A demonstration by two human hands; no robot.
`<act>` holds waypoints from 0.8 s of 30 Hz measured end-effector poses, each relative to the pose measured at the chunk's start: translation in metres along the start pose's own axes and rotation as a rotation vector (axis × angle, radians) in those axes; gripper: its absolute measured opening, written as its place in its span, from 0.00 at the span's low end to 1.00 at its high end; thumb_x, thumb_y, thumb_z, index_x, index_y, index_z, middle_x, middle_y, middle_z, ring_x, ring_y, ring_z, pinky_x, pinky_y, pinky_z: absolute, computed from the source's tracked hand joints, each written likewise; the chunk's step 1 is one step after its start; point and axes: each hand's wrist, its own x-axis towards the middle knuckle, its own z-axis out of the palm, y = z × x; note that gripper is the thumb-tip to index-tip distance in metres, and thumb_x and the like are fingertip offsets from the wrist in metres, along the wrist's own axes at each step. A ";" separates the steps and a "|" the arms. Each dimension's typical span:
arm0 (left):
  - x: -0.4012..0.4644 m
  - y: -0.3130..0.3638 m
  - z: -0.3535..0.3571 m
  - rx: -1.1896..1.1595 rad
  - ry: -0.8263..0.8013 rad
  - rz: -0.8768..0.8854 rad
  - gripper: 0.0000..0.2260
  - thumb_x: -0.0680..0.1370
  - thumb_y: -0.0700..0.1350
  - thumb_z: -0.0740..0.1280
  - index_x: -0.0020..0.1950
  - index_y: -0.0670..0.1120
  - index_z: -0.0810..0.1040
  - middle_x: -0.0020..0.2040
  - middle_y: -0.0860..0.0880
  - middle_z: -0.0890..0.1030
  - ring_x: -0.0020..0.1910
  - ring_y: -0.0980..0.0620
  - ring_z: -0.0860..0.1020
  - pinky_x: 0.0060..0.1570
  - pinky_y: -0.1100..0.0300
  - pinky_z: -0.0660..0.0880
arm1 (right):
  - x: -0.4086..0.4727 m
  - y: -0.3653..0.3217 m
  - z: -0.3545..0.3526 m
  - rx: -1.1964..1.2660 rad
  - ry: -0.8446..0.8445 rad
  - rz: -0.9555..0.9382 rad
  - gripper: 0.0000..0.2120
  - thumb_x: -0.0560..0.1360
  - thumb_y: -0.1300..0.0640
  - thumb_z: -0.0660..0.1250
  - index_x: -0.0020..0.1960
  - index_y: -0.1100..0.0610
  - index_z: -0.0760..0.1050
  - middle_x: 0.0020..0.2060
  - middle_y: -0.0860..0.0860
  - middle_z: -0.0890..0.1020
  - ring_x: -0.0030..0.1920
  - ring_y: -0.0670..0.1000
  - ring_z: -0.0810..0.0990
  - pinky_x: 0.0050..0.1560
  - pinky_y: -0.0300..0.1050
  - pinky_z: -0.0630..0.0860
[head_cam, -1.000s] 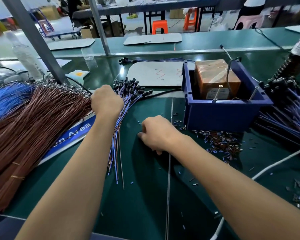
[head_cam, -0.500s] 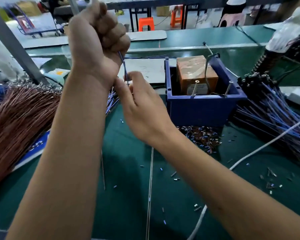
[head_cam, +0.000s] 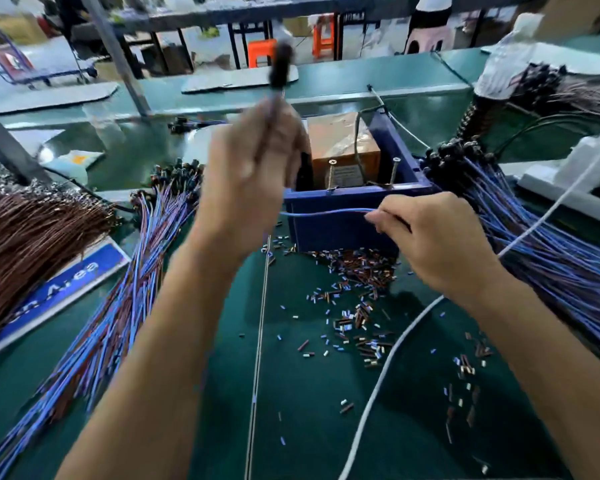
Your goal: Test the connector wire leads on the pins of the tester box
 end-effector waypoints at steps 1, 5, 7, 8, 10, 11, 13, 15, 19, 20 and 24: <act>-0.009 0.013 0.013 0.018 -0.097 0.074 0.14 0.86 0.44 0.59 0.47 0.37 0.77 0.36 0.43 0.77 0.33 0.42 0.74 0.32 0.50 0.71 | -0.005 0.001 0.004 -0.005 0.048 -0.020 0.18 0.84 0.48 0.65 0.40 0.58 0.78 0.27 0.52 0.76 0.28 0.58 0.75 0.30 0.54 0.73; -0.054 0.029 0.056 0.109 -0.369 0.155 0.09 0.84 0.42 0.61 0.59 0.40 0.79 0.52 0.45 0.82 0.50 0.38 0.81 0.44 0.43 0.77 | -0.020 0.001 0.017 0.093 0.103 -0.063 0.18 0.84 0.47 0.61 0.49 0.56 0.84 0.35 0.52 0.83 0.34 0.59 0.80 0.32 0.52 0.71; -0.057 0.020 0.065 0.091 -0.362 0.079 0.12 0.84 0.44 0.60 0.62 0.40 0.78 0.51 0.44 0.84 0.49 0.37 0.82 0.42 0.43 0.77 | -0.021 0.002 0.019 0.153 0.090 -0.049 0.14 0.84 0.49 0.63 0.48 0.55 0.83 0.35 0.49 0.83 0.35 0.56 0.80 0.33 0.49 0.67; -0.059 0.020 0.068 0.089 -0.369 0.077 0.12 0.85 0.45 0.60 0.61 0.41 0.78 0.48 0.45 0.84 0.46 0.38 0.82 0.41 0.43 0.77 | -0.021 0.003 0.021 0.194 0.080 -0.022 0.12 0.83 0.51 0.65 0.47 0.55 0.83 0.35 0.49 0.83 0.34 0.56 0.79 0.34 0.49 0.68; -0.065 0.018 0.071 0.082 -0.363 0.072 0.10 0.84 0.47 0.62 0.58 0.42 0.79 0.44 0.47 0.84 0.43 0.40 0.82 0.39 0.44 0.76 | -0.021 0.005 0.023 0.291 0.055 0.054 0.09 0.81 0.54 0.70 0.43 0.56 0.81 0.33 0.49 0.81 0.33 0.54 0.78 0.34 0.52 0.71; -0.065 0.014 0.070 0.074 -0.361 0.062 0.09 0.84 0.47 0.63 0.55 0.42 0.80 0.42 0.48 0.83 0.41 0.41 0.81 0.39 0.45 0.75 | -0.021 0.006 0.023 0.351 0.053 0.086 0.08 0.80 0.56 0.72 0.43 0.56 0.81 0.32 0.47 0.80 0.33 0.50 0.78 0.35 0.50 0.72; -0.064 0.007 0.067 0.085 -0.336 0.057 0.08 0.84 0.46 0.64 0.51 0.42 0.79 0.39 0.48 0.81 0.38 0.42 0.79 0.37 0.45 0.73 | -0.022 0.008 0.022 0.506 0.050 0.156 0.06 0.79 0.59 0.73 0.44 0.54 0.83 0.31 0.46 0.81 0.33 0.45 0.78 0.36 0.41 0.71; -0.067 0.005 0.067 0.112 -0.350 0.042 0.06 0.83 0.43 0.65 0.48 0.42 0.78 0.37 0.48 0.80 0.37 0.42 0.77 0.36 0.45 0.73 | -0.022 0.008 0.021 0.656 0.024 0.215 0.07 0.80 0.57 0.72 0.43 0.52 0.83 0.32 0.47 0.83 0.32 0.43 0.78 0.36 0.36 0.72; -0.070 0.003 0.065 0.122 -0.301 0.009 0.04 0.80 0.41 0.65 0.47 0.43 0.78 0.36 0.49 0.80 0.36 0.43 0.77 0.35 0.46 0.73 | -0.022 0.008 0.024 0.820 0.031 0.335 0.05 0.79 0.58 0.74 0.44 0.52 0.85 0.33 0.50 0.86 0.29 0.44 0.79 0.33 0.35 0.75; -0.070 0.002 0.065 0.126 -0.270 0.002 0.05 0.80 0.42 0.65 0.46 0.43 0.78 0.36 0.49 0.80 0.36 0.42 0.77 0.35 0.46 0.73 | -0.022 0.009 0.024 0.837 0.055 0.371 0.05 0.78 0.57 0.75 0.44 0.53 0.85 0.33 0.51 0.86 0.28 0.45 0.80 0.33 0.36 0.75; -0.072 0.000 0.064 0.109 -0.237 -0.027 0.03 0.80 0.42 0.67 0.49 0.45 0.80 0.39 0.50 0.80 0.38 0.43 0.77 0.36 0.47 0.74 | -0.022 0.012 0.024 0.867 0.074 0.411 0.07 0.77 0.53 0.76 0.41 0.53 0.84 0.31 0.53 0.85 0.26 0.47 0.78 0.31 0.37 0.74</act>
